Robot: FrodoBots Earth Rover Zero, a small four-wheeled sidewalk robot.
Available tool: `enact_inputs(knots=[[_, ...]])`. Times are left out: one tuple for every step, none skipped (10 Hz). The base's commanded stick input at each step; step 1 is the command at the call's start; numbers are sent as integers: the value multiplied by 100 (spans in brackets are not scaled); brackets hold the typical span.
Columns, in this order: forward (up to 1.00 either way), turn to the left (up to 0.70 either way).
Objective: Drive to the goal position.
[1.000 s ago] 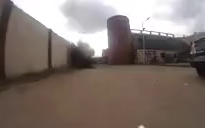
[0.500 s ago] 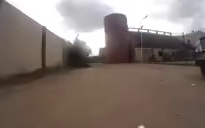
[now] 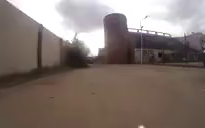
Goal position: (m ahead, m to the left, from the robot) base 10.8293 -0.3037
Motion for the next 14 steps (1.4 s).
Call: enact_inputs(knots=[[70,3],[70,3],[70,3],[70,5],[70,4],[70,2],[70,0],[70,0],[70,0],[70,0],[70,0],[70,0],[70,0],[70,0]])
